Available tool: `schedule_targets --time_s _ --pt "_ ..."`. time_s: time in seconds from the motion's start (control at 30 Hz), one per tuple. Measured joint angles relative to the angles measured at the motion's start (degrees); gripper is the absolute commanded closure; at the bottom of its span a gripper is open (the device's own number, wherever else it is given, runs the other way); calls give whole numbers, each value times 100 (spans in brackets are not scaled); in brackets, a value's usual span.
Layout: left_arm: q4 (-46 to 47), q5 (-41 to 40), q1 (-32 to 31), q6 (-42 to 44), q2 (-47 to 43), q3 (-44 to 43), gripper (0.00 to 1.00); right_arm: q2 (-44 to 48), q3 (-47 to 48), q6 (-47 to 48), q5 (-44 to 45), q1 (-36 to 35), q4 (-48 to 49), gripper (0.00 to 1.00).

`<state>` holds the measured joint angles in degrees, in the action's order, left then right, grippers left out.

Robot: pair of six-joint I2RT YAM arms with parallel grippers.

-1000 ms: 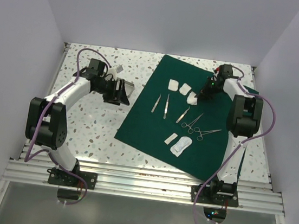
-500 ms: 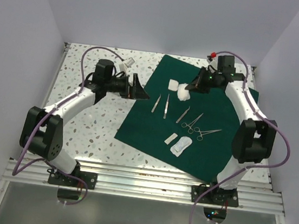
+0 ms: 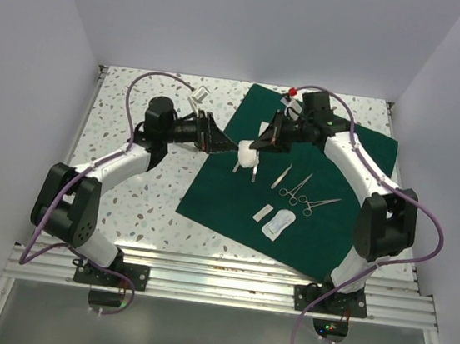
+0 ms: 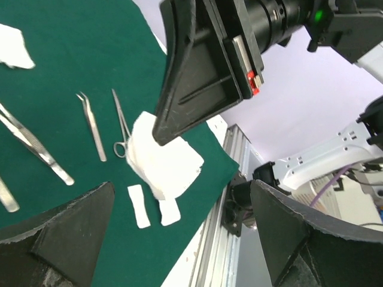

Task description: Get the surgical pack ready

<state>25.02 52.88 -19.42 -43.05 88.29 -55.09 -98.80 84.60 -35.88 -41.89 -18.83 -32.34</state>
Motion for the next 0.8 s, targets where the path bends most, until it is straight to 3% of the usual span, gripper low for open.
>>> schedule_targets --time_s 0.33,0.53,0.6,0.8 --pt "588 136 -210 -393 341 153 5 0 4 -334 -273 -153 229 100" --pt "986 166 -210 -673 533 203 17 -2 116 -365 -374 -151 249 100" --pt "1128 205 -210 -765 575 251 23 -2 151 -382 -422 -151 275 100" --pt "1663 415 -210 -1290 866 258 65 -20 155 -468 -437 -151 407 100"
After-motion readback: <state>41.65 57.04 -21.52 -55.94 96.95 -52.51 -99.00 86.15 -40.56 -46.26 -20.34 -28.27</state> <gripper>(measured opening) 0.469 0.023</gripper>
